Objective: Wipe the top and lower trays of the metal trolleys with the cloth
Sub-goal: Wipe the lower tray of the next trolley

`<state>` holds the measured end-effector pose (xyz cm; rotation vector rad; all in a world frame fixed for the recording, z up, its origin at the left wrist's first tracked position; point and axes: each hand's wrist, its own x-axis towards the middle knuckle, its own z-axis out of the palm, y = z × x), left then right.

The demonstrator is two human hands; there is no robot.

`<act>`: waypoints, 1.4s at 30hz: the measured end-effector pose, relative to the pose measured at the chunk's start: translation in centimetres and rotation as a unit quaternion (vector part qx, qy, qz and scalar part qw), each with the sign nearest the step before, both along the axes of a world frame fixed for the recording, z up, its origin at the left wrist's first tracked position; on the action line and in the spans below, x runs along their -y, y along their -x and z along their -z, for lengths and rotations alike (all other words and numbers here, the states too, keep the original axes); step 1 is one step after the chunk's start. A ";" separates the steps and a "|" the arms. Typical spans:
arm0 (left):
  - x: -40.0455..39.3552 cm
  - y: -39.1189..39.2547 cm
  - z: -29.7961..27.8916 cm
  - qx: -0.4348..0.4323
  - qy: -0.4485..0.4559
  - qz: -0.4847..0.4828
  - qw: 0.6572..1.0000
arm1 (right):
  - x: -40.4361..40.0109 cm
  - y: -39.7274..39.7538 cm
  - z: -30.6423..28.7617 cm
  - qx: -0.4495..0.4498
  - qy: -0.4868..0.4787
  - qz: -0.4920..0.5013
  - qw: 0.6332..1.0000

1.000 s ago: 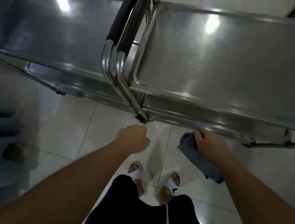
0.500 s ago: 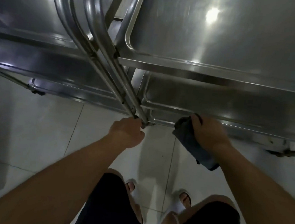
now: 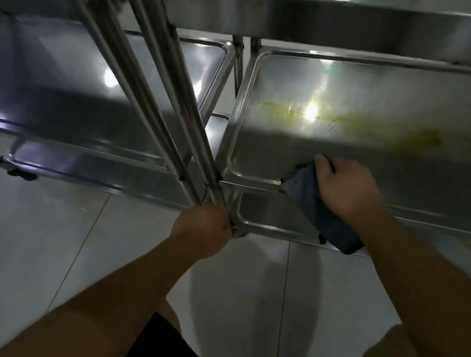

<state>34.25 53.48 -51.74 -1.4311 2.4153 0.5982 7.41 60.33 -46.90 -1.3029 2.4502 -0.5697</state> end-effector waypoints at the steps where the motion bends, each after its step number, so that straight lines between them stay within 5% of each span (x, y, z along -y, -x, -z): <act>1: 0.2 -0.3 0.4 -0.011 0.008 -0.004 1.000 | 0.3 0.0 -0.3 -0.007 0.003 -0.003 1.000; 9: 1.9 -3.9 -1.1 -0.172 0.010 -0.111 0.979 | 2.8 0.3 -4.1 0.025 0.082 0.052 0.995; 12: 2.5 -4.1 -3.0 -0.269 0.045 -0.130 0.953 | 3.7 0.5 -5.8 -0.052 0.138 0.072 0.986; 18: 2.5 -1.1 -5.9 -0.491 -0.020 -0.173 0.854 | 5.8 -3.1 -7.1 -0.245 0.245 0.058 0.936; 22: 3.6 1.4 -6.9 -0.578 0.034 -0.215 0.786 | 7.1 -8.2 -4.3 -0.270 0.199 -0.071 0.939; 26: 5.5 2.9 -8.0 -0.661 0.061 -0.213 0.717 | 7.5 -11.9 1.2 -0.116 -0.009 -0.256 0.960; 29: 6.3 3.9 -7.8 -0.689 0.039 -0.232 0.686 | 8.6 -11.1 2.5 -0.052 -0.029 -0.264 0.963; 35: 6.8 5.1 -7.1 -0.695 0.077 -0.305 0.647 | 15.1 -9.1 3.3 -0.123 -0.044 -0.271 0.954; 42: 7.1 4.9 -6.5 -0.702 0.079 -0.286 0.647 | 22.5 -5.1 4.2 -0.128 -0.017 -0.168 0.977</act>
